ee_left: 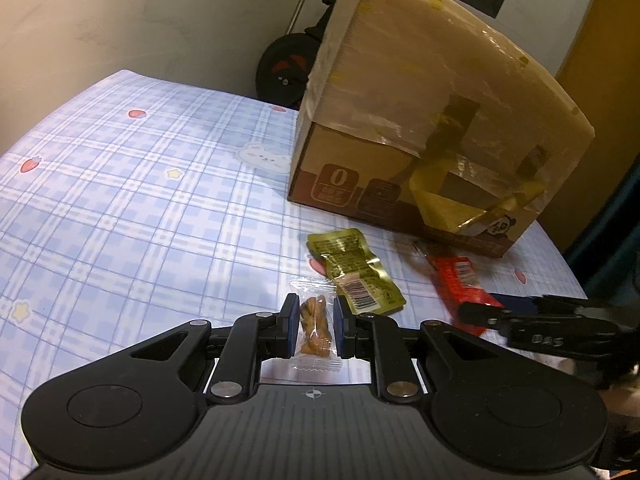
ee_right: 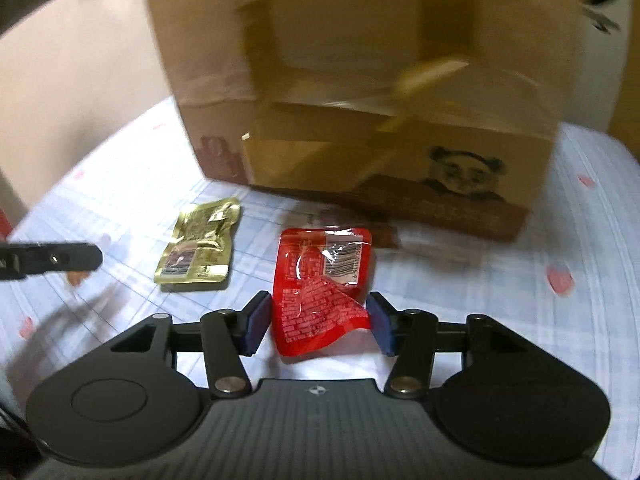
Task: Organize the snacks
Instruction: 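Carry both snacks over the box and open both tools to drop them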
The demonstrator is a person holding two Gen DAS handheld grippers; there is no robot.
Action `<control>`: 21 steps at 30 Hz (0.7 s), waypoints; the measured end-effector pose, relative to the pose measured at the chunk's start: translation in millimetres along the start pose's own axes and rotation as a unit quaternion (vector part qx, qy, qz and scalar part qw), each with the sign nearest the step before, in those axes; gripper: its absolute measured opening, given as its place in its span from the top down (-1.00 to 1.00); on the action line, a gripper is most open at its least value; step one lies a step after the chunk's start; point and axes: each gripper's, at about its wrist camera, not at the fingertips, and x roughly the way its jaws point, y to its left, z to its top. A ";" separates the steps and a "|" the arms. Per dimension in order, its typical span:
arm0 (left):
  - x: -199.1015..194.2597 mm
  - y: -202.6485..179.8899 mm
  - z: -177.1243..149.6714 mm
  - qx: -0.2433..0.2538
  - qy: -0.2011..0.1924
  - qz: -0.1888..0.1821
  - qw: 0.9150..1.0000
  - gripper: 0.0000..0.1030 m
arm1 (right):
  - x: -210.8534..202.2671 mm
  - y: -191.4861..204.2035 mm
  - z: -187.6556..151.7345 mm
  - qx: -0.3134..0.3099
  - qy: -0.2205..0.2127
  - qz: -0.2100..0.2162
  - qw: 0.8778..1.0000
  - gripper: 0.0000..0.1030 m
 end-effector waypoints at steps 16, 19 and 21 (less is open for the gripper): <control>-34.0 -45.6 75.2 0.061 -0.089 -0.063 0.992 0.63 | -105.7 -43.1 29.8 0.060 -0.143 0.000 0.988 -0.06; -50.2 -61.4 106.8 0.081 -0.132 -0.083 0.984 0.63 | -130.4 -43.5 55.9 0.054 -0.195 0.015 0.979 -0.06; -55.7 -75.8 127.9 0.097 -0.155 -0.098 0.978 0.63 | -137.6 -40.4 76.4 0.042 -0.222 0.023 0.974 -0.06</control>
